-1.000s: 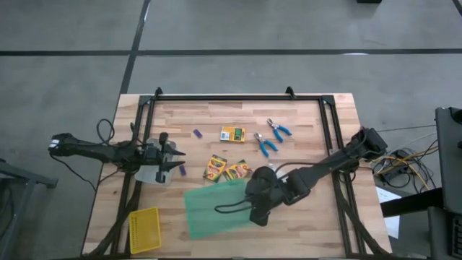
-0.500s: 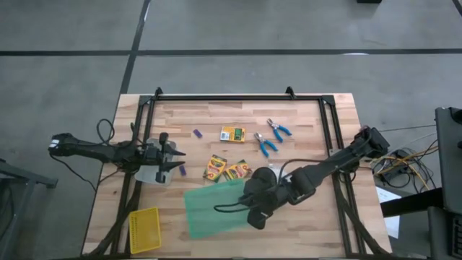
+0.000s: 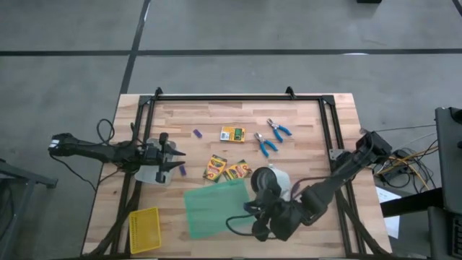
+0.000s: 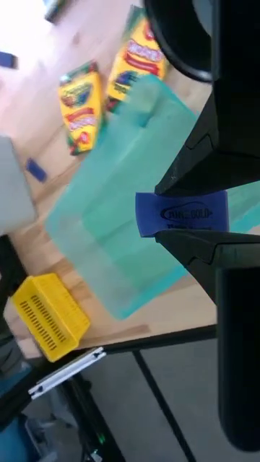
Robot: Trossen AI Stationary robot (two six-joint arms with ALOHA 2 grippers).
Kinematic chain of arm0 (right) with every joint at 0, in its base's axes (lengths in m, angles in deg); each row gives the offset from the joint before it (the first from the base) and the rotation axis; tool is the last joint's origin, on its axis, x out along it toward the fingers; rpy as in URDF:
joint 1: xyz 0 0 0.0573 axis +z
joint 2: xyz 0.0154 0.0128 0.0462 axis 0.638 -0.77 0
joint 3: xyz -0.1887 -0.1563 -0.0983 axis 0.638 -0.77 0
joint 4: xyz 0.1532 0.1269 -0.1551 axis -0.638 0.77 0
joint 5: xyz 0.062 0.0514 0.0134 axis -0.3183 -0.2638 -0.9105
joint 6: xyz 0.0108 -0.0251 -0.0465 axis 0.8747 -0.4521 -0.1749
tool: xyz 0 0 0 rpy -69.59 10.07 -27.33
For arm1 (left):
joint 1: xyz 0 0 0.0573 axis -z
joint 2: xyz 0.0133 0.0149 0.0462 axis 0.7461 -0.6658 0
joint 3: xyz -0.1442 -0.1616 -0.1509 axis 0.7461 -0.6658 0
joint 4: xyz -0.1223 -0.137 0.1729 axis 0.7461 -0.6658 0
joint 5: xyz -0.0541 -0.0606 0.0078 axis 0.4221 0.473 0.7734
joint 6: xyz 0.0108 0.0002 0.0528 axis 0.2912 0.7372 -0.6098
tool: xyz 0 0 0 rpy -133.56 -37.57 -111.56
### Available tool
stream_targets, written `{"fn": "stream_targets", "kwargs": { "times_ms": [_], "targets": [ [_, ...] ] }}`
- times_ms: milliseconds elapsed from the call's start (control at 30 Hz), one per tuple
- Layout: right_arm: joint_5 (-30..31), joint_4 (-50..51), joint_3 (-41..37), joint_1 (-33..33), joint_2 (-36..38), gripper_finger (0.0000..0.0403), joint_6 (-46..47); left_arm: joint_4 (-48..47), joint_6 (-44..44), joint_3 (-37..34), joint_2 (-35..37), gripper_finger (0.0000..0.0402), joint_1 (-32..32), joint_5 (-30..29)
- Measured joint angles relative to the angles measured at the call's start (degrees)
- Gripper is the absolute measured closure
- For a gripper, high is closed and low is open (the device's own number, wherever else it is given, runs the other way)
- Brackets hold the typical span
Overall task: Pick & Place School Supplies
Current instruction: Put the blue eraser into the green bin
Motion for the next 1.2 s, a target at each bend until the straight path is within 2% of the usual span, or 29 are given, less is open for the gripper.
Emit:
{"fn": "stream_targets", "kwargs": {
  "times_ms": [400, 900, 1200],
  "targets": [
    [5.52, -2.58, -0.02, 1.88, -5.83, 0.0335, 8.73, -0.48, 0.0, 0.0, 0.02, 0.0262, 0.02, -0.02],
    [5.21, -4.84, 0.07, 0.81, -10.58, 0.0335, 8.55, -0.57, 0.0, 0.0, 0.0, 0.0262, 0.01, 0.0],
    [2.1, -4.6, 0.0, -0.91, -13.42, 0.0335, 8.94, -0.61, 0.0, 0.0, 0.0, 0.0262, 0.0, 0.0]
  ]
}}
